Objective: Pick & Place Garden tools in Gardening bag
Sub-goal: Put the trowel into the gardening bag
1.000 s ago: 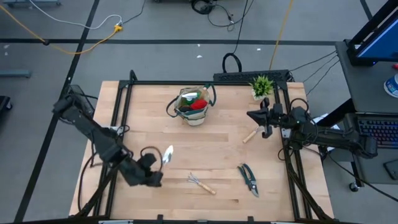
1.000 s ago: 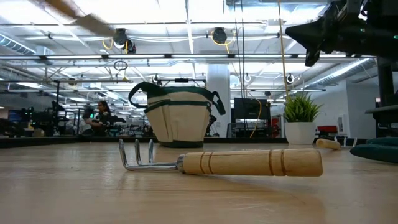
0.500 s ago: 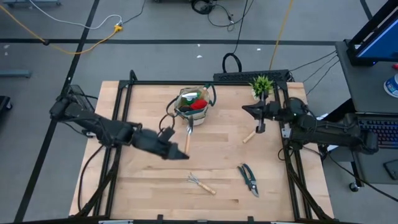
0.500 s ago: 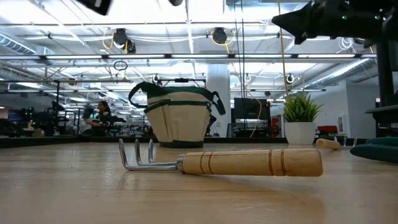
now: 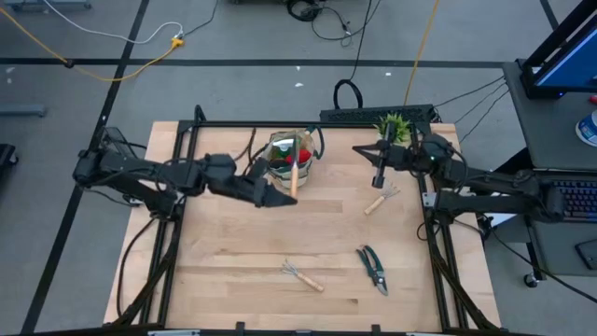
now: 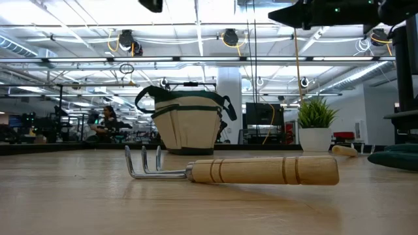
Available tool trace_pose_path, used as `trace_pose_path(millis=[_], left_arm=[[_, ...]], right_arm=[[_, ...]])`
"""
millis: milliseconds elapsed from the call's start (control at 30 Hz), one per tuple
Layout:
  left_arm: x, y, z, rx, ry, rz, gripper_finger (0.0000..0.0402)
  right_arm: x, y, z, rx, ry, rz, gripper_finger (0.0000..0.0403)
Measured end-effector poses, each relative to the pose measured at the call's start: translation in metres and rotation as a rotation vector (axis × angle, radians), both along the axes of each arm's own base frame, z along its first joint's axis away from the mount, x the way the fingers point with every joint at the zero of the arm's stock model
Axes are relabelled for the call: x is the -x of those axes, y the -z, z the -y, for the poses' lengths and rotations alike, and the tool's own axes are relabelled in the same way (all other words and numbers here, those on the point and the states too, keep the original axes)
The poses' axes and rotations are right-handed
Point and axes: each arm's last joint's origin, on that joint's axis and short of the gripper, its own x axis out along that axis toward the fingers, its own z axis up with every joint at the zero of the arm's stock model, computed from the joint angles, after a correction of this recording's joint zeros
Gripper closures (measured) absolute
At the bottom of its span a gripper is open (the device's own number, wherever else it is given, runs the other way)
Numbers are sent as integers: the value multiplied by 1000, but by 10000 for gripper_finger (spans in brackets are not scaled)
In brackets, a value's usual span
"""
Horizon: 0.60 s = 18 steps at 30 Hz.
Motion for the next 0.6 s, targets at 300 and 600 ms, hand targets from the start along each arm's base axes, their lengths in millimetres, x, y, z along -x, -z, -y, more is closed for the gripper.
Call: trace_pose_path(millis=[300,600], left_arm=[[0,-12,-32,17,35,117,334],[4,-18,-63,106,45,153,334]], right_arm=[[-20,-13,8,115,38,-31,403],[-41,-30,4,308,181,-67,376]])
